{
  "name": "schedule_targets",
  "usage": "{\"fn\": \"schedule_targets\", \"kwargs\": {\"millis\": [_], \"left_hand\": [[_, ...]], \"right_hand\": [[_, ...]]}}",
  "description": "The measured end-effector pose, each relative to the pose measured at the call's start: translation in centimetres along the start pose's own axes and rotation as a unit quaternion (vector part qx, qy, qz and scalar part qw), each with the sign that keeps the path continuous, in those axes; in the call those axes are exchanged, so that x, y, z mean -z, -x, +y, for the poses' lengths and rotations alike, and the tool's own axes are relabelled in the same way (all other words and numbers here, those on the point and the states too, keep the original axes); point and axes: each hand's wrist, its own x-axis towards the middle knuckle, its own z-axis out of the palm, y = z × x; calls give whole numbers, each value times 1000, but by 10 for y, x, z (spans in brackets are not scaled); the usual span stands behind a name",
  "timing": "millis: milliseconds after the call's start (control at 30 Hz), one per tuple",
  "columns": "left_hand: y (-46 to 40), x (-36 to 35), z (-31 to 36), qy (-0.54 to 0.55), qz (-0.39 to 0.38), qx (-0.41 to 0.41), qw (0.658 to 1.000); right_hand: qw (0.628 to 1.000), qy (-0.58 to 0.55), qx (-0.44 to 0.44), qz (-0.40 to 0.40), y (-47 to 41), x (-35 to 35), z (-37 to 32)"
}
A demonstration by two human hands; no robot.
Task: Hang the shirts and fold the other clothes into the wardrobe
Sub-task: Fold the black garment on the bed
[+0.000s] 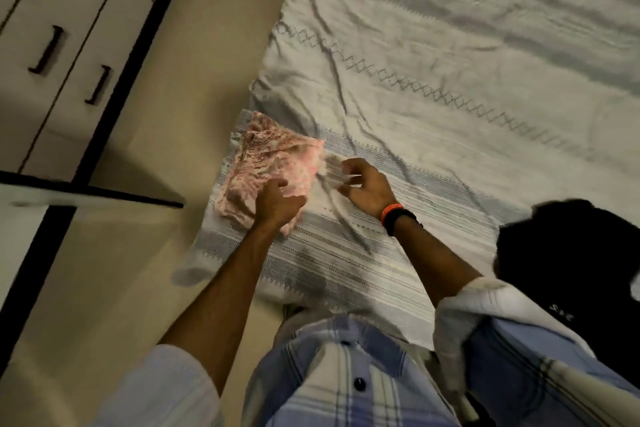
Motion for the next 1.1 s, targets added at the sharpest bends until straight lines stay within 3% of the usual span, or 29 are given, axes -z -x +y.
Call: {"fn": "schedule_targets", "kwargs": {"millis": [200,333,500,733,833,900,1000,1100], "left_hand": [[35,-62,46,-36,-107,-78,991],[64,-133,68,-77,-190,-131,970],[108,-212,88,-122,-267,-145,945],[170,-340,95,-172,-307,-118,929],[197,-406,95,-196,-311,-119,922],[208,-436,96,-202,-312,-125,920],[225,-472,94,-220,-317,-131,913],[239,-491,93,-243,-326,-129,904]], "right_hand": [[984,-95,-50,139,71,65,54],[950,-152,-110,251,127,108,117],[921,-179,-146,312,180,140,188],[899,-192,-183,349,252,197,295],[905,-122,-198,358,277,228,351],[919,-15,-210,333,288,241,377],[919,188,-229,260,301,256,405],[906,300,-227,192,301,262,426]]}}
